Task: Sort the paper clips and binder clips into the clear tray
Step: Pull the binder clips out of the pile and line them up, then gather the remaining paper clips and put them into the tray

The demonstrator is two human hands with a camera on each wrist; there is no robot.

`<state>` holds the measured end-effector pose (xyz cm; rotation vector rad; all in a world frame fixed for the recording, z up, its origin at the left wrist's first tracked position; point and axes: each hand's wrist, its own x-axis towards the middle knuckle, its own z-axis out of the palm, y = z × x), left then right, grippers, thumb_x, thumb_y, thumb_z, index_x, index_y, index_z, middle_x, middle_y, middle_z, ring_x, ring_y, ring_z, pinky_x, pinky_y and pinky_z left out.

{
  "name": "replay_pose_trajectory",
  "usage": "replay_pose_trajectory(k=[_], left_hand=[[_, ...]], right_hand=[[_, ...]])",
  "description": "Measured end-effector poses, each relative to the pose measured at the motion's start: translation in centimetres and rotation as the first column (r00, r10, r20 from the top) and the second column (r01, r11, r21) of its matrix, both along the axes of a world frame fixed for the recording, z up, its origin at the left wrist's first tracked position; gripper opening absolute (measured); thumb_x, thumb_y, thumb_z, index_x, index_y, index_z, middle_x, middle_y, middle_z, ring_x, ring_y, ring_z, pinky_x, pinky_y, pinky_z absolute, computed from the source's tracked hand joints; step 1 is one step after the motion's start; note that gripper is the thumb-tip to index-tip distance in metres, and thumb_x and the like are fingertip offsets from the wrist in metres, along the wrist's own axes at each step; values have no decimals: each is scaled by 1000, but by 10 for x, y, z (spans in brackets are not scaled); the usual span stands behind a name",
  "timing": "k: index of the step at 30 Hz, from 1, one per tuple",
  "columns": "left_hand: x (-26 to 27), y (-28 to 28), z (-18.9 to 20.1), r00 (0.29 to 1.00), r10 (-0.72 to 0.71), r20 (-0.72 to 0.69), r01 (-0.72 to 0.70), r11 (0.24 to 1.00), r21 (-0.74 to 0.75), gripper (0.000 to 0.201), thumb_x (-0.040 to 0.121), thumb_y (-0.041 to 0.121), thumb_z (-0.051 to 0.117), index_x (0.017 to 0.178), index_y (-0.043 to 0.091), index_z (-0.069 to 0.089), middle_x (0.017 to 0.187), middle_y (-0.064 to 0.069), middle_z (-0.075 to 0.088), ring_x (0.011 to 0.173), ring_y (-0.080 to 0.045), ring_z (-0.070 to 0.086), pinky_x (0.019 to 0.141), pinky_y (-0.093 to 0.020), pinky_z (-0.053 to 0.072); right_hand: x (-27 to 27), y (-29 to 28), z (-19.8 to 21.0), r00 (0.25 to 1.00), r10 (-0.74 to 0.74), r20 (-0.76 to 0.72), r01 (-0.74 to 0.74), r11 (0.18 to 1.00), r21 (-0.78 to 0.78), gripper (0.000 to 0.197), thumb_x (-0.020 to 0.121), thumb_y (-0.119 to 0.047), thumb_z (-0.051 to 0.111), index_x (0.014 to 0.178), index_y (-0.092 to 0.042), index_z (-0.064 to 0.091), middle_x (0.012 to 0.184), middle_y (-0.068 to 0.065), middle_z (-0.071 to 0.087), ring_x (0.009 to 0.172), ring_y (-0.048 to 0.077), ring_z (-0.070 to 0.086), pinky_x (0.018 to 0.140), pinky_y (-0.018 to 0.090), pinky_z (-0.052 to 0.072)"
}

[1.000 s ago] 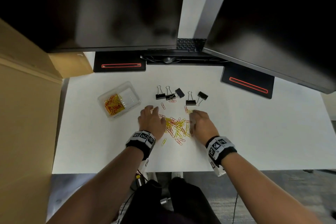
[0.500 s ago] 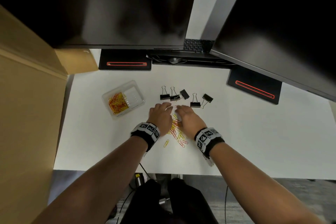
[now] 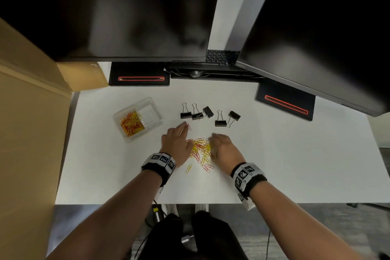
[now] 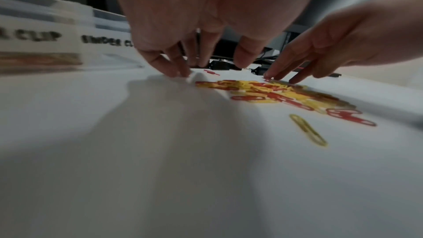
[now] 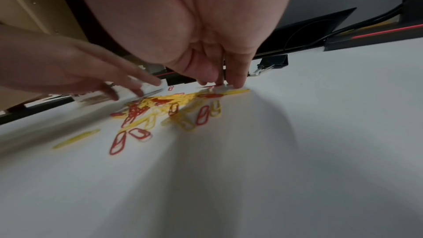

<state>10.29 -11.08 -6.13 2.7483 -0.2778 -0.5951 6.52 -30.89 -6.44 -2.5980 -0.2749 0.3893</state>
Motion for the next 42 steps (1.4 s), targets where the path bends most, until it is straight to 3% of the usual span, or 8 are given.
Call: replay_pose_trajectory(k=[9, 14, 17, 24, 27, 32, 37, 42], left_hand=[[-20, -5, 3, 994, -107, 8, 107, 986, -127, 51, 96, 40, 47, 144, 24, 42, 151, 7, 39, 133, -22, 37, 105, -39, 32], [-29, 27, 10, 993, 56, -99, -62, 996, -63, 112, 63, 62, 77, 152, 28, 19, 157, -2, 19, 142, -25, 21, 114, -46, 24], [-34, 45, 8, 963, 192, -190, -189, 981, 36, 136, 49, 54, 89, 153, 20, 8, 147, -10, 20, 133, -28, 35, 110, -41, 36], [-31, 32, -2, 919, 292, -264, -353, 908, -226, 112, 57, 23, 94, 149, 12, 31, 109, -4, 57, 87, -13, 58, 87, -30, 52], [-30, 15, -2, 941, 212, -263, -287, 912, -293, 104, 60, 26, 92, 147, 12, 37, 113, -3, 54, 90, -14, 56, 90, -27, 49], [-32, 29, 4, 982, 65, -175, -86, 990, -115, 143, 40, 68, 84, 153, 17, 14, 145, -4, 24, 132, -23, 28, 111, -39, 35], [-36, 30, -6, 976, 71, -208, -103, 983, -149, 128, 52, 48, 90, 153, 15, 19, 140, -4, 29, 129, -21, 37, 109, -32, 37], [-27, 10, -4, 981, 106, -163, -154, 934, -322, 93, 60, 37, 88, 142, 23, 46, 123, 2, 45, 116, -20, 51, 102, -36, 44]], right_hand=[[-22, -11, 8, 953, -301, -30, 302, 952, 41, 35, 82, 2, 54, 115, -7, 61, 114, 19, 57, 112, 37, 48, 95, 36, 42], [-26, -3, 22, 967, -239, -92, 250, 957, 147, 53, 85, -16, 66, 134, -8, 48, 125, 14, 49, 117, 28, 47, 104, 39, 42], [-29, -18, 27, 947, -241, -212, 251, 968, 20, 90, 71, -35, 82, 143, -14, 33, 132, 13, 38, 119, 27, 43, 103, 37, 42], [-32, -6, 23, 953, -198, -230, 216, 975, 55, 68, 70, -7, 77, 131, -11, 47, 100, 2, 50, 84, 17, 53, 77, 23, 42], [-28, 6, 25, 963, -229, -140, 252, 953, 170, 50, 75, -3, 71, 122, -9, 56, 87, -4, 51, 82, 18, 54, 78, 32, 49], [-27, -12, 21, 937, -288, -200, 311, 946, 94, 86, 64, -26, 88, 136, -12, 43, 120, 6, 43, 98, 21, 55, 93, 36, 51], [-25, -10, 28, 952, -149, -267, 150, 989, -17, 99, 70, -19, 84, 147, -3, 23, 138, 15, 33, 122, 30, 44, 106, 32, 38], [-16, 9, 19, 955, -237, -178, 261, 956, 131, 69, 76, -7, 73, 138, -9, 44, 119, 11, 53, 103, 24, 57, 96, 33, 47]])
